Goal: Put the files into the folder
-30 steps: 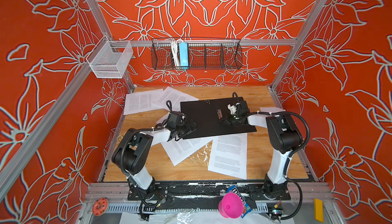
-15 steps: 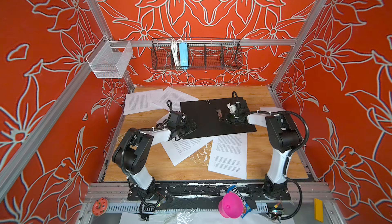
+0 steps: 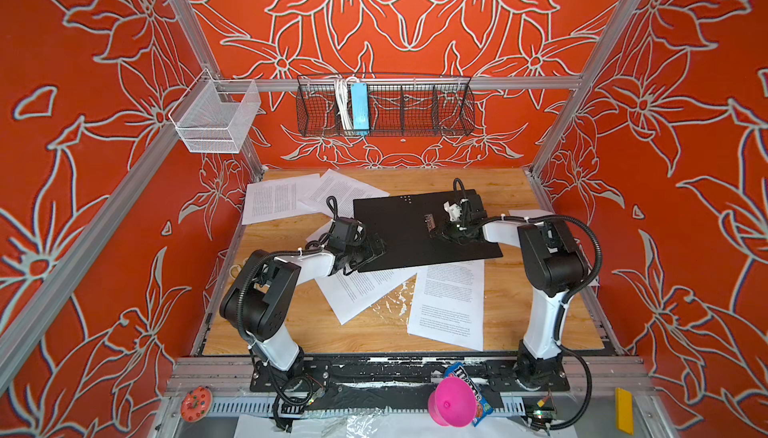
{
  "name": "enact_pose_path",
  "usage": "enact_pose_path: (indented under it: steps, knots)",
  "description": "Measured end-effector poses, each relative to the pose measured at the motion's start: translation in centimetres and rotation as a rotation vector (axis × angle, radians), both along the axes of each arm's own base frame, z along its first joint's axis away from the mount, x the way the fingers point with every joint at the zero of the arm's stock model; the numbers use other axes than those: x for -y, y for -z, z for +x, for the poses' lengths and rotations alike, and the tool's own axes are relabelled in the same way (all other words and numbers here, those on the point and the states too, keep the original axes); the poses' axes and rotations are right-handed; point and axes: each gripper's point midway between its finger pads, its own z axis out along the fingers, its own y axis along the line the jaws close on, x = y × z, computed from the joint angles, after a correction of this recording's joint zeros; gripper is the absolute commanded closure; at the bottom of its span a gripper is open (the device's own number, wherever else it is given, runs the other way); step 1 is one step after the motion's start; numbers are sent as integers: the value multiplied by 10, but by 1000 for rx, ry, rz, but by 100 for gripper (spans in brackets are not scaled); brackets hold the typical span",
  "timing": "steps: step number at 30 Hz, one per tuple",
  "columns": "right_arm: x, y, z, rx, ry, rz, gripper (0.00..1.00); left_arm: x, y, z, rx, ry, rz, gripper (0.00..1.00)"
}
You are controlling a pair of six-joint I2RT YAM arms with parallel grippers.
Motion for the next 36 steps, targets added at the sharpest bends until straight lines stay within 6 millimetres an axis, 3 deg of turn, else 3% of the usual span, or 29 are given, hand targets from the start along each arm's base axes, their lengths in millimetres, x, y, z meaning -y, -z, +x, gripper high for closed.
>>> enact_pose_path:
  steps: [25, 36]
  knots:
    - [6, 2, -6, 32, -12, -134, 100, -2, 1, 0, -14, -11, 25, 2]
    - [8, 1, -32, 5, 26, -168, 100, -7, 1, -4, -28, -23, 46, 2]
